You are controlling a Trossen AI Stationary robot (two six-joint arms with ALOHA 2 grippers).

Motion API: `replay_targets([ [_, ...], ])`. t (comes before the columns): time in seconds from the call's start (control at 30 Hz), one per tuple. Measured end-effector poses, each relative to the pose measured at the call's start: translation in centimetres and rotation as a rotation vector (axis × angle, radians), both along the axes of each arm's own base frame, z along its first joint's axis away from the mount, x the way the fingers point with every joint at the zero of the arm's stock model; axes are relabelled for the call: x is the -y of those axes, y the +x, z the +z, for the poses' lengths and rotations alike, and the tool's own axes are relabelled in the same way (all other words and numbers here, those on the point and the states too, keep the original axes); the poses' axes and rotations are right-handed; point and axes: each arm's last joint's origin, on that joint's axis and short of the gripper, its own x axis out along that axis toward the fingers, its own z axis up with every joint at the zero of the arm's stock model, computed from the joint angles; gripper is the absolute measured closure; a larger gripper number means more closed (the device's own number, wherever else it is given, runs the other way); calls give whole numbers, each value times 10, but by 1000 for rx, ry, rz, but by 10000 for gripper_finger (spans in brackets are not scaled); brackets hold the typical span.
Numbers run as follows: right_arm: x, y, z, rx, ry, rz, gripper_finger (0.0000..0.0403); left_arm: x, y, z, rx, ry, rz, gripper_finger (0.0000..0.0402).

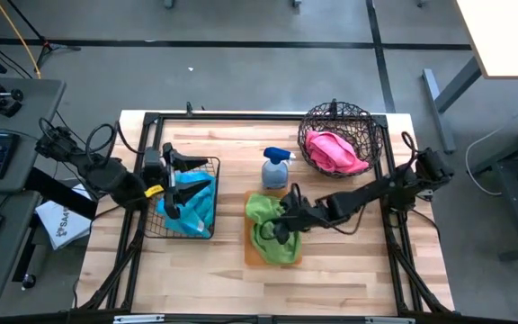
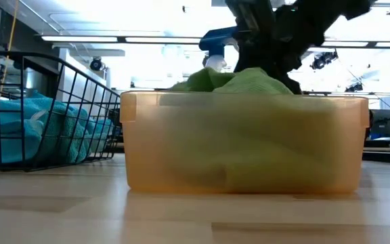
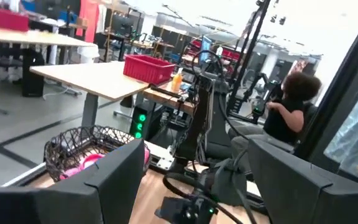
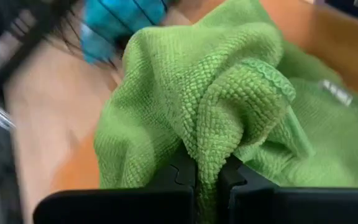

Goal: Sort microfiber towel by color & place in baskets
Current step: Put the green microfiber cloth into the transparent orange bin

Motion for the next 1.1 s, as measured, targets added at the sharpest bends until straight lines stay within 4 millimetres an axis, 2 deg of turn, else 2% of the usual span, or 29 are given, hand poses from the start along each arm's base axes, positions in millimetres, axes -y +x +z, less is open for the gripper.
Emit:
replay_targets([
  [0.17,1,17,10,-132,-94,241,403,-7,-8,4,-12,76,-34,129],
  [0.37,-7,43,-5,-287,-181,451,384,-13,-20,10,0,138,-36,129],
  [0.47,-11,58,-4,-318,-226,527,340,-17,-26,13,17,131,-36,129],
  [0.67,-12,78,-1,-475,-192,652,202,-18,-29,12,2,130,-53,129],
  [0.83,-3,78,32,-562,-219,762,102,-19,-31,11,-14,145,-57,129],
  [1.0,4,78,70,-494,-298,846,53,-20,-32,12,-21,183,-37,129],
  [1.1,7,77,72,-489,-325,896,45,-22,-33,13,-20,170,11,129],
])
